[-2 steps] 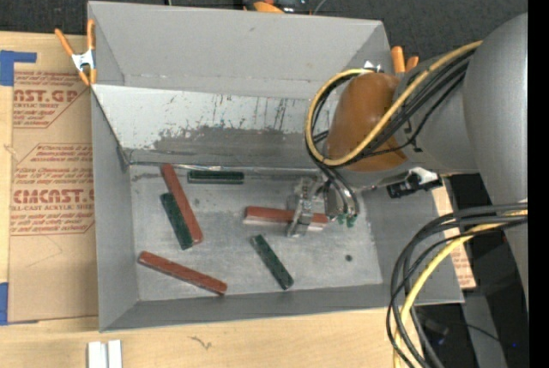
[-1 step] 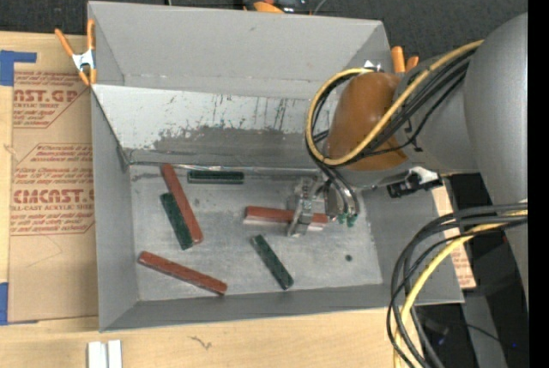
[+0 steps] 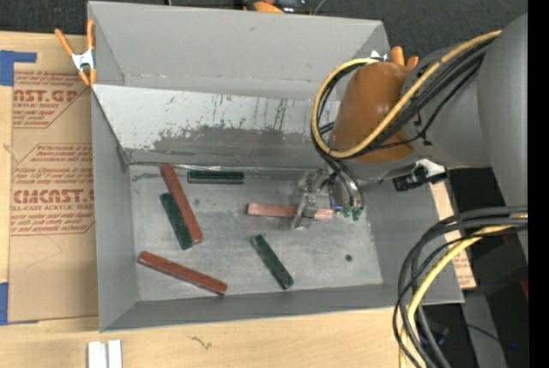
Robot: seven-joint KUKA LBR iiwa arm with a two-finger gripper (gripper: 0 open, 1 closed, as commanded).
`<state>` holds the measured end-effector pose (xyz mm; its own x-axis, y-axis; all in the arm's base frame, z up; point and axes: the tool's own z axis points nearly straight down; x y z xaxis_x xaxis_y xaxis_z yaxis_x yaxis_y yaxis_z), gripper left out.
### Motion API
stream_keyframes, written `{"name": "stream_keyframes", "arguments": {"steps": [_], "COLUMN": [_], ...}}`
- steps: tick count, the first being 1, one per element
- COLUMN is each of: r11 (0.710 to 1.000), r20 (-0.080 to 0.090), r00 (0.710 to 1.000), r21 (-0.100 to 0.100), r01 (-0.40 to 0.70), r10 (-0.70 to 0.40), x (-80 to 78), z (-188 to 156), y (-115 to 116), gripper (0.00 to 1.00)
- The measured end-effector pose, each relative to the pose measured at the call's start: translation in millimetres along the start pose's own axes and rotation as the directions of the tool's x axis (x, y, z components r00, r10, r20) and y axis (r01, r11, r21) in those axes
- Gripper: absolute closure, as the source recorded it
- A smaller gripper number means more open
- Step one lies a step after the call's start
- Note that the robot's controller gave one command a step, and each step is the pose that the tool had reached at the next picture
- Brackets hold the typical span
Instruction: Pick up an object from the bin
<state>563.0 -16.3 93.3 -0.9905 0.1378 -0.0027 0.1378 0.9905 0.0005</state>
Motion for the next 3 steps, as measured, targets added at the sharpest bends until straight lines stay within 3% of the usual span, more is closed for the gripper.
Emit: {"name": "stream_keyframes", "arguments": {"steps": [3], "r11": [1.000], "r20": [0.000], "r00": [1.000], "r21": [-0.001], "r01": [-0.001], "r10": [0.001], "x": [-2.5], "z": [-53], "y": [1], "gripper": [1.00]}}
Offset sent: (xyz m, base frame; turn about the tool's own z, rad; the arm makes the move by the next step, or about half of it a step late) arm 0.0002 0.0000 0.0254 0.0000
